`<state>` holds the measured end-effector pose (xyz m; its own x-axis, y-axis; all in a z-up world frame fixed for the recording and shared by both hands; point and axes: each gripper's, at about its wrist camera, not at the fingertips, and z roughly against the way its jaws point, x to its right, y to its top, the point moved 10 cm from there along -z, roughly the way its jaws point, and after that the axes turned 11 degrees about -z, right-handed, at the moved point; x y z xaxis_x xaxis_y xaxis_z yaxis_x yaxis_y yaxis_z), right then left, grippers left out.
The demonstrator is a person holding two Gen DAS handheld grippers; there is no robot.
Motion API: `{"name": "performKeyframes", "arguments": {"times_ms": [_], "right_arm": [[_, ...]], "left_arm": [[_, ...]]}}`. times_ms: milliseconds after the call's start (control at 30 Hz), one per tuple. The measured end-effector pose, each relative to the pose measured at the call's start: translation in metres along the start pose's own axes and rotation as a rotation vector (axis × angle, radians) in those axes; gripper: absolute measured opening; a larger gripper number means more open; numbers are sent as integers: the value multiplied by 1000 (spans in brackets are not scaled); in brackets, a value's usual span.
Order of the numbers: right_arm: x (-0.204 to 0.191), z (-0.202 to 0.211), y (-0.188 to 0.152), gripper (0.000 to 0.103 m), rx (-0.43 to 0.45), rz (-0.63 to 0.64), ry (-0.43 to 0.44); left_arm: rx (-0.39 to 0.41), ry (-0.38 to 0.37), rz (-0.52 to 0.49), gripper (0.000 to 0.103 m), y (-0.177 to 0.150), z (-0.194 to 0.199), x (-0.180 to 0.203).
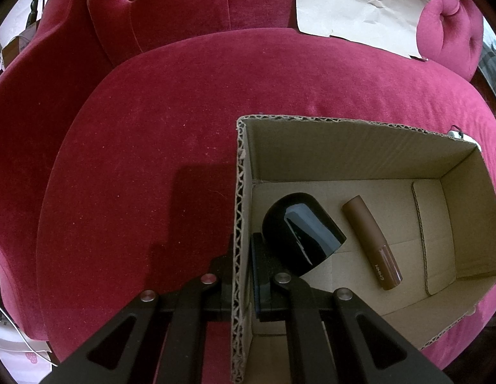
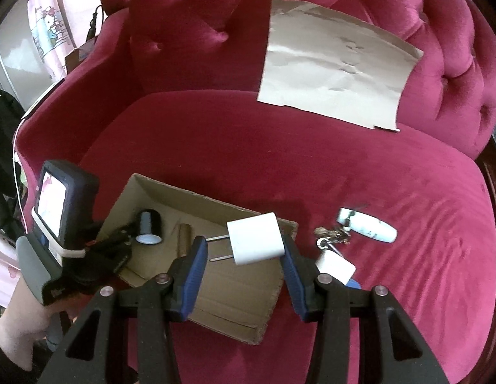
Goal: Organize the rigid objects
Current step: 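Lift the small white charger with the right tool and carry it over the box, then open the right tool to drop the small white charger into the box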
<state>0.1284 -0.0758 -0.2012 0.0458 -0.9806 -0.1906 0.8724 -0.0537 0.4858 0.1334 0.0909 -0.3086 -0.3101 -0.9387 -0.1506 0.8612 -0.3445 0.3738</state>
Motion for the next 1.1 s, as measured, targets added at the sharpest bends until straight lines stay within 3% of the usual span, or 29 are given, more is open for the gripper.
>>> {"name": "performKeyframes", "arguments": {"times_ms": [567, 900, 1100], "right_arm": [[-37, -49, -17, 50, -83, 41, 2], [-38, -76, -30, 50, -135, 39, -19], [-37, -76, -26, 50, -122, 36, -15]], "left_arm": [[2, -3, -1, 6, 0, 0, 1], [2, -3, -1, 6, 1, 0, 1], [3, -4, 0, 6, 1, 0, 1]]}}
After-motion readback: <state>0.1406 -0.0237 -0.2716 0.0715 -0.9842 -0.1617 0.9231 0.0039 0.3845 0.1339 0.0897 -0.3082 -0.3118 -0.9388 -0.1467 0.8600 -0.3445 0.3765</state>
